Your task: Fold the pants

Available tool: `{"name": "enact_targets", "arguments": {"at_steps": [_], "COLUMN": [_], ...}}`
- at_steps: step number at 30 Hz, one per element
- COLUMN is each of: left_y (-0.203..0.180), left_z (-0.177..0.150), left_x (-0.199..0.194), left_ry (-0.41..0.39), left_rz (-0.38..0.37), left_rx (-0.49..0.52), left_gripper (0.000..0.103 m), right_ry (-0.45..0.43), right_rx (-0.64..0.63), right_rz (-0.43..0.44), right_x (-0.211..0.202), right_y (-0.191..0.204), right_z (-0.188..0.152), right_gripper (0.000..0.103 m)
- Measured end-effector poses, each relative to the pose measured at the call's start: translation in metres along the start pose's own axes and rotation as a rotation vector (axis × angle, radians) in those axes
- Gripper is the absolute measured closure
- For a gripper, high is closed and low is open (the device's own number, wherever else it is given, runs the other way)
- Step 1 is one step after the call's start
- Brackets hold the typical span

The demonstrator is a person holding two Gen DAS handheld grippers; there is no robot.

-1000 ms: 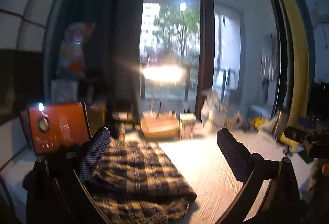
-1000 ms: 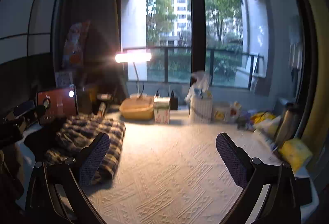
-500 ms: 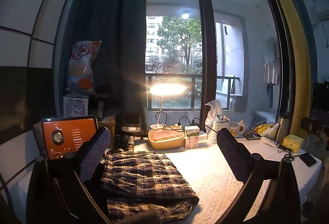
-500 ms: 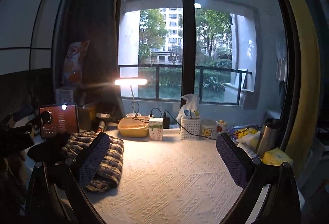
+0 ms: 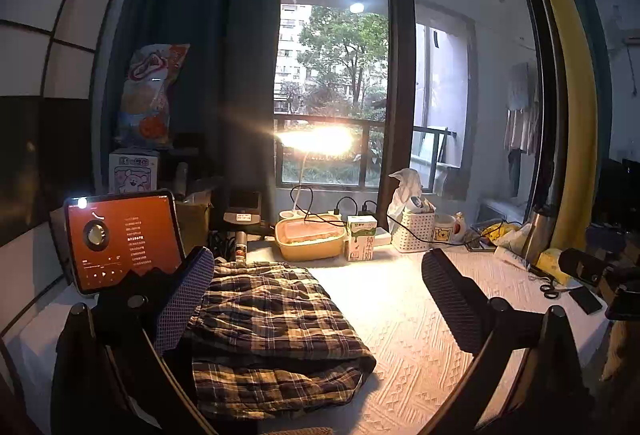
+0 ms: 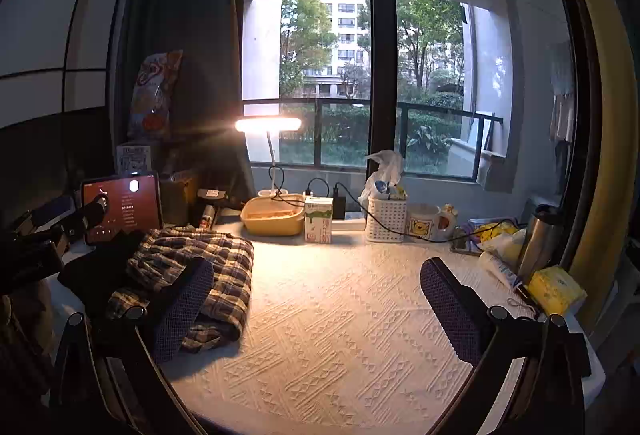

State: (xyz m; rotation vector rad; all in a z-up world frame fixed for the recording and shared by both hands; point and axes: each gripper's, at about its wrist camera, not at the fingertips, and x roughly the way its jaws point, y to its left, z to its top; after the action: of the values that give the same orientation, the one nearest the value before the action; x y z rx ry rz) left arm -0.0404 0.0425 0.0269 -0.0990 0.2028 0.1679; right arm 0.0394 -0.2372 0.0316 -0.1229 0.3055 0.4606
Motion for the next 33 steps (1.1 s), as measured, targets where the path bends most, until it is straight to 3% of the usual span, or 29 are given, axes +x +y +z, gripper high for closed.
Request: {"name": "enact_targets", "arguments": {"at_steps": [33], "left_y": [-0.0039], "left_z": [0.0019], "left_x": [0.0001], "left_ry": [0.018], "left_rz": [-0.028], "left_rx": [0.0], "left_gripper": [0.001], "right_ry": [0.016], "right_rx": [0.031], "right_rz": [-0.013], "right_x": [0.0036], "right_y": [-0.0065], "right_z": [-0.0069], "right_gripper": [0.0]}}
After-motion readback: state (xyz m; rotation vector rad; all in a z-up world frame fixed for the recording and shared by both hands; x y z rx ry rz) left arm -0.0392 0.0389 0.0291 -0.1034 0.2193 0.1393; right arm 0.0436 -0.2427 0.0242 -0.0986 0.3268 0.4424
